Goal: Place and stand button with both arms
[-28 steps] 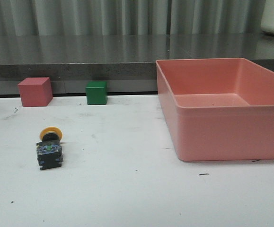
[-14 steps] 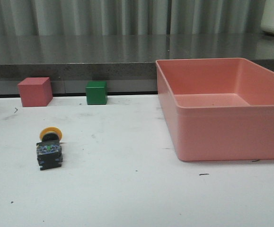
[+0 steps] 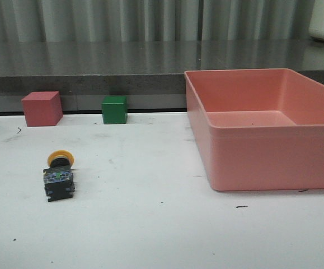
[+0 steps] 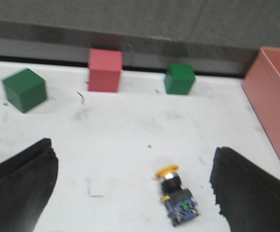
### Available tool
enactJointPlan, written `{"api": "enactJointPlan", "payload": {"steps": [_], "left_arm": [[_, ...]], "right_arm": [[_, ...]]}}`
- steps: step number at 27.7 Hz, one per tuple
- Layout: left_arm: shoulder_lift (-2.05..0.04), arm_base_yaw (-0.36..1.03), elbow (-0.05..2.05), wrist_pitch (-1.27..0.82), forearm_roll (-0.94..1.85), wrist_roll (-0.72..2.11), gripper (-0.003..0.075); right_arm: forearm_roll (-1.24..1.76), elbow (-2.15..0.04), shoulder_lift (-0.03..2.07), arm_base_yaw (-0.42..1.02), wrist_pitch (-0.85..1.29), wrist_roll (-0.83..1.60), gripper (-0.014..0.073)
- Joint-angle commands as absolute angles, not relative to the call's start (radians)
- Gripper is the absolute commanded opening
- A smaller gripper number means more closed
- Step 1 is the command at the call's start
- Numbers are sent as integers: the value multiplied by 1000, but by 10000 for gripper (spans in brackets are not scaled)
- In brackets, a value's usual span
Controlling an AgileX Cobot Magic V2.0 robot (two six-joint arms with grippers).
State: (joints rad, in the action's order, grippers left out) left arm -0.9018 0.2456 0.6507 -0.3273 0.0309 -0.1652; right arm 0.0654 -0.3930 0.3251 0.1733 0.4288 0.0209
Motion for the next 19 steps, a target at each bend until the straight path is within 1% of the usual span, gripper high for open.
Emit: {"api": "enactJointPlan", "payload": {"steps": [1,4,8,11,15,19], "left_arm": [[-1022,339,767,-373,45,-174,618],[-1155,388,868,-510,80,-174,618],[-1336,391,1015,-674,178,-174,618],[-1477,391,1127,-792,180,-176,618],[-1634,391,1253,-907,180,-249,618],[-1770,380,1354,-990,178,-260,618]], "right_arm": [[60,-421,329,166,345,27,-68],[60,-421,329,166,345,27,-68],[60,-421,329,166,345,27,-68],[60,-421,329,166,345,27,-68],[60,-421,329,166,345,27,-68],[60,-421,329,166,345,27,-68]]}}
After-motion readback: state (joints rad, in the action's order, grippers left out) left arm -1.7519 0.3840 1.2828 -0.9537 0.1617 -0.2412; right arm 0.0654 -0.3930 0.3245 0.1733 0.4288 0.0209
